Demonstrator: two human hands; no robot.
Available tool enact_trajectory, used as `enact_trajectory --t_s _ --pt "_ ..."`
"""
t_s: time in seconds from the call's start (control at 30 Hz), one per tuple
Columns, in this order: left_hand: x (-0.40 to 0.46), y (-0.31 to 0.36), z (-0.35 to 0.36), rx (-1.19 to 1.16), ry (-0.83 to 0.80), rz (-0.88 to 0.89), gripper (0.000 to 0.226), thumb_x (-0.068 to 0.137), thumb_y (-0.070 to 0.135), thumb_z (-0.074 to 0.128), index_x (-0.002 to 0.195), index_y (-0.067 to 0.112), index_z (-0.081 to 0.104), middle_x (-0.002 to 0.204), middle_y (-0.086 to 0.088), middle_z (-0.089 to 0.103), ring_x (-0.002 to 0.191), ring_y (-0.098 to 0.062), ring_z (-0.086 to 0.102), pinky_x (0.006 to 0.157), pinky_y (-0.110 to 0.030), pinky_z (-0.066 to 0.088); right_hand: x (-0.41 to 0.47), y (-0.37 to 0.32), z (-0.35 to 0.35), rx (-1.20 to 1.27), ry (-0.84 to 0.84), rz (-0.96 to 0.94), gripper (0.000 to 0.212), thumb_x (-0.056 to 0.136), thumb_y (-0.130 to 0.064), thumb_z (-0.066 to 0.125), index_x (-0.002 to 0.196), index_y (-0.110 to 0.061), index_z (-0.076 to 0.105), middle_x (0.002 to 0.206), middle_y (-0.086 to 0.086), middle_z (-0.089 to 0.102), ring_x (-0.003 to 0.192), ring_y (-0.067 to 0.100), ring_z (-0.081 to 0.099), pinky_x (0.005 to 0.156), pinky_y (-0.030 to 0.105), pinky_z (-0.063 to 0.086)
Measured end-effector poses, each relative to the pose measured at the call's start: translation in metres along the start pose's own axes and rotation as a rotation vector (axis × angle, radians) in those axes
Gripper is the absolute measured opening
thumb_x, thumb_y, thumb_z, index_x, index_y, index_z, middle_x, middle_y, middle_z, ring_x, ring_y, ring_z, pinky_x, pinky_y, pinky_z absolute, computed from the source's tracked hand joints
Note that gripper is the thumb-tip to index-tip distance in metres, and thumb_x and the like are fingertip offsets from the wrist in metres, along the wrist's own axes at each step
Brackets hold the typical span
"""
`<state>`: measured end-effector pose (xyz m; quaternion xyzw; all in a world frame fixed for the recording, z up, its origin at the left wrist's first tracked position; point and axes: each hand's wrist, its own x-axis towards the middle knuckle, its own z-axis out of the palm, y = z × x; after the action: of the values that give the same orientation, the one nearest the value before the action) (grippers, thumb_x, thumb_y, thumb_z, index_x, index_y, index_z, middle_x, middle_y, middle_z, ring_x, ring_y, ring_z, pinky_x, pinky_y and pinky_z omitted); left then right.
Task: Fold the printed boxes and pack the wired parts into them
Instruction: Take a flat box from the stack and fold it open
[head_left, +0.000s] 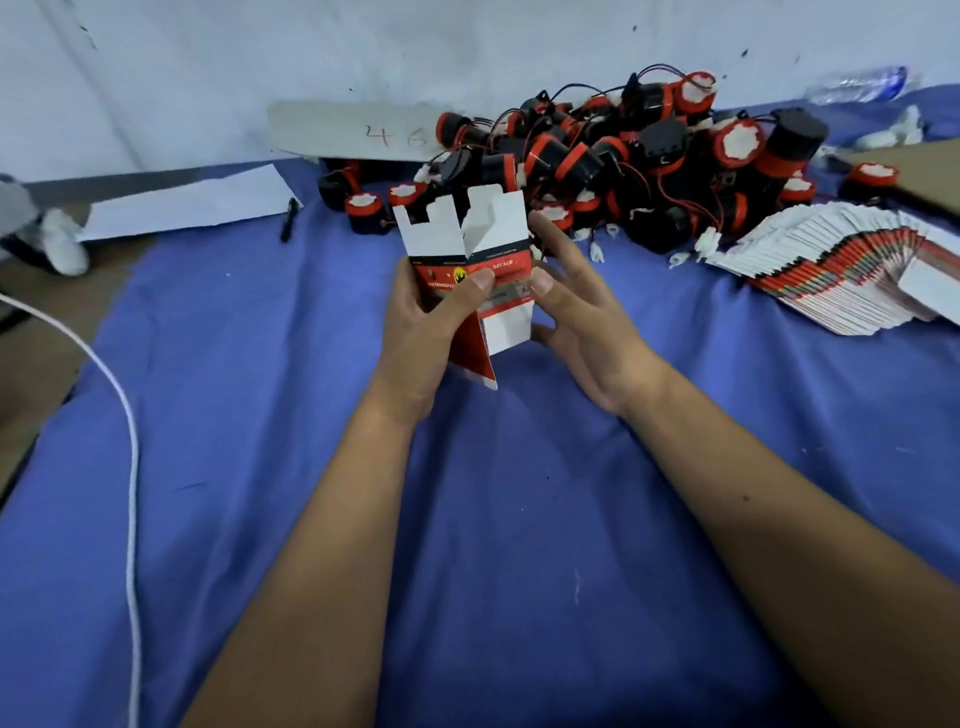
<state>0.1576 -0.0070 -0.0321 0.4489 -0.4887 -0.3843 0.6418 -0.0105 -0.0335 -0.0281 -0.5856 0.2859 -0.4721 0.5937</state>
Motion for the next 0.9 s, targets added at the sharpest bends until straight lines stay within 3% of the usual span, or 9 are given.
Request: enact_trajectory --t_s 0.1,0.27,0.37,0.4,0.5,0.6,0.7,0.8,0.9 --pt "-0.003 -0.001 0.003 0.128 0.048 0.091 0.067 0.082 0.032 0.081 0.137 0.011 0.051 0.132 -0.003 0.066 0.121 -0.015 0.066 0.099 -0.035 0.057 -0.001 0.000 0.004 -0.025 0.016 -0.022 0.063 0.096 -0.042 0.059 0.154 -0.024 0.039 0.137 -0.001 0.065 0.127 0.021 0.062 0.101 0.046 0.054" --pt "-0.004 -0.001 0.011 0.387 0.067 0.258 0.086 0.074 0.038 0.088 0.145 0.019 0.044 0.138 0.005 0.056 0.132 -0.017 0.053 0.106 -0.040 0.051 -0.001 -0.002 0.011 -0.019 0.093 0.053 0.066 0.086 -0.070 0.048 0.138 -0.031 0.057 0.132 -0.002 0.067 0.123 0.020 0.063 0.111 0.057 0.044" --pt "-0.005 0.000 0.013 0.526 0.083 0.358 0.088 0.068 0.034 0.092 0.142 0.023 0.045 0.130 0.024 0.047 0.129 -0.015 0.045 0.102 -0.034 0.049 0.002 -0.009 0.005 0.121 0.093 0.058 0.072 0.090 -0.074 0.036 0.138 -0.025 0.060 0.113 -0.004 0.073 0.092 0.011 0.068 0.088 0.045 0.055" --pt "-0.005 0.000 0.012 0.576 0.086 0.412 0.086 0.067 0.031 0.091 0.140 0.021 0.047 0.129 0.026 0.045 0.129 -0.016 0.043 0.102 -0.034 0.047 0.002 -0.010 0.002 0.168 0.090 0.060 0.075 0.093 -0.073 0.034 0.141 -0.020 0.058 0.110 -0.002 0.073 0.090 0.013 0.068 0.086 0.045 0.055" --pt "-0.004 0.002 0.010 0.762 0.061 0.575 0.078 0.065 0.032 0.080 0.138 0.018 0.056 0.141 0.004 0.048 0.133 -0.019 0.040 0.112 -0.044 0.035 0.005 -0.009 -0.003 0.171 0.083 0.062 0.059 0.098 -0.057 0.047 0.138 -0.016 0.059 0.133 0.015 0.065 0.111 0.034 0.068 0.104 0.060 0.048" --pt "-0.005 0.002 0.009 0.820 0.004 0.490 0.080 0.067 0.020 0.074 0.144 0.022 0.055 0.150 -0.008 0.039 0.141 -0.026 0.032 0.119 -0.043 0.027 0.008 -0.007 -0.008 0.113 0.097 0.089 0.046 0.091 -0.045 0.061 0.132 -0.022 0.062 0.131 0.015 0.066 0.111 0.030 0.070 0.099 0.054 0.053" --pt "-0.006 0.002 0.007 0.831 -0.025 0.400 0.083 0.069 0.001 0.075 0.147 0.019 0.051 0.152 -0.013 0.036 0.144 -0.032 0.030 0.120 -0.035 0.027 0.007 -0.006 -0.011 0.075 0.068 0.069 0.066 0.082 -0.046 0.072 0.141 -0.023 0.053 0.124 0.007 0.070 0.114 0.027 0.068 0.091 0.043 0.057" --pt "-0.008 0.004 0.008 0.832 -0.107 0.299 0.089 0.072 -0.005 0.067 0.152 0.026 0.044 0.161 -0.012 0.020 0.152 -0.032 0.016 0.123 -0.046 0.027 0.007 0.001 -0.014 0.016 0.027 0.065 0.072 0.076 -0.035 0.081 0.141 -0.028 0.051 0.129 0.012 0.066 0.120 0.036 0.064 0.094 0.055 0.054" --pt "-0.008 0.007 0.005 0.624 -0.294 0.104 0.101 0.071 -0.003 0.065 0.159 0.034 0.031 0.168 -0.005 0.004 0.159 -0.017 -0.007 0.121 -0.049 0.036 0.009 0.005 -0.015 -0.003 0.071 0.059 0.057 0.083 -0.023 0.073 0.136 -0.022 0.054 0.125 0.014 0.068 0.120 0.040 0.062 0.091 0.060 0.052"
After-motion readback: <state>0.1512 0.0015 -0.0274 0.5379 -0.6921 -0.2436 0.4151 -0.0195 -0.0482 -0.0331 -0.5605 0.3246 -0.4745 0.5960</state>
